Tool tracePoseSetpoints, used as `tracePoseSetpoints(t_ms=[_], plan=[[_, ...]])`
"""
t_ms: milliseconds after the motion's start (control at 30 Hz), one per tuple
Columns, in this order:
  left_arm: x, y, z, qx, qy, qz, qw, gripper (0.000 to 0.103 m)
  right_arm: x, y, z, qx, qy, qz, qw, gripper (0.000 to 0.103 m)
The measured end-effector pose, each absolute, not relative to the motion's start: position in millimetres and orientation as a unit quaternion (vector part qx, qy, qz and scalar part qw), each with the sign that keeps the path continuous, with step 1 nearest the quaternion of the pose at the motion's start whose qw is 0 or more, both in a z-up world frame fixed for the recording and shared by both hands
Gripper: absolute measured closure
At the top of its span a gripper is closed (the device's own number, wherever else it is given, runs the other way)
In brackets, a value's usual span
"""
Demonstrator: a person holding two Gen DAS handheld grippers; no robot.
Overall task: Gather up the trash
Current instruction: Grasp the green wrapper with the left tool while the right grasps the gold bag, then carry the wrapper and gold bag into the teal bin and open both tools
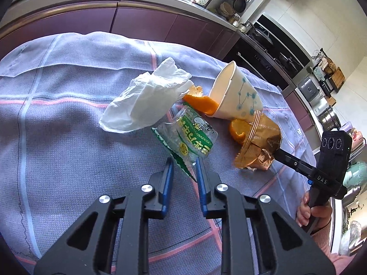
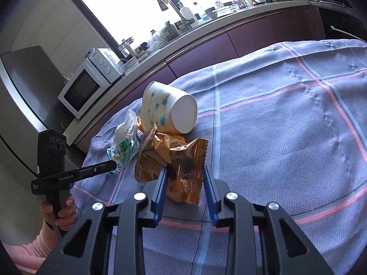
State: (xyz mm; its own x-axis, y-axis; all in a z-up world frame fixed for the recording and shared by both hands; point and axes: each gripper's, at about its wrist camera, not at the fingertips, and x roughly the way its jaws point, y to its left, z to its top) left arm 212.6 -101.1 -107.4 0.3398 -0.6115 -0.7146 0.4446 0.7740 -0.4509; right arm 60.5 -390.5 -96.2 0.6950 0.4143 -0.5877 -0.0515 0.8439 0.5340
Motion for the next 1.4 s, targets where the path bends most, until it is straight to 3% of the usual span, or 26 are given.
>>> tracePoseSetpoints(t_ms=[367, 1100, 1167, 1400], plan=[[203.4, -101.5, -96.3, -0.086, 0.446, -0.339, 0.824, 0.088, 52.5, -384.9, -89.6, 0.247, 0.347, 0.151, 0.892, 0.090], [149.3, -10.1, -57.7, -0.115, 0.388, -0.326, 0.855, 0.088, 47.8, -325.7, -51.0, 0.222, 0.318, 0.224, 0.894, 0.090], [143.4, 0.8, -53.6, -0.118, 0.381, -0.321, 0.859, 0.092, 51.6, -315.3, -49.3, 0.218, 0.319, 0.235, 0.892, 0.090], [126.4, 42.3, -47.8, -0.140, 0.372, -0.302, 0.867, 0.093, 65.4, -274.4, -46.2, 0.201, 0.330, 0.267, 0.883, 0.090]])
